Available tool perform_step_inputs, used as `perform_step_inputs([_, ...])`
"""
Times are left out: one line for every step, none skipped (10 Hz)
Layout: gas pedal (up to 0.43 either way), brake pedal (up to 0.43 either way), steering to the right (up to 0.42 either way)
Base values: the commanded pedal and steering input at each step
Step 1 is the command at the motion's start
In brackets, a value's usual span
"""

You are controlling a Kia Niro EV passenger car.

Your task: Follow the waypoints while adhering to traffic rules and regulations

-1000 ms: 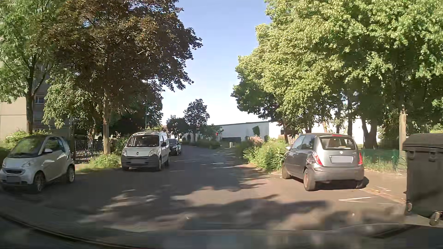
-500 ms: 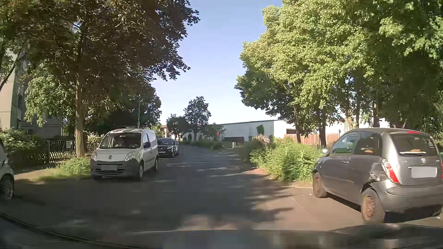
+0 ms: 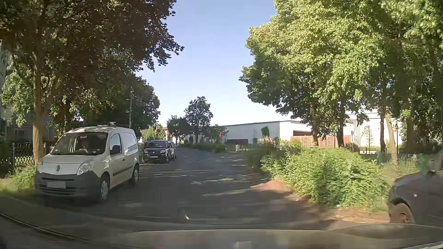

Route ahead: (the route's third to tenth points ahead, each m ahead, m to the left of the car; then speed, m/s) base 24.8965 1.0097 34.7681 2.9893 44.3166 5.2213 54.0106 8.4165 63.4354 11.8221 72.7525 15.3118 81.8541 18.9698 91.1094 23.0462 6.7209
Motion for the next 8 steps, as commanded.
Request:
perform_step_inputs([0.020,0.000,-0.015])
perform_step_inputs([0.008,0.000,-0.012])
perform_step_inputs([0.000,0.000,-0.010])
perform_step_inputs([0.000,0.000,-0.010])
perform_step_inputs([0.000,0.000,-0.010])
perform_step_inputs([0.000,0.000,-0.010])
perform_step_inputs([0.000,0.000,-0.011])
perform_step_inputs([0.000,0.000,-0.016])
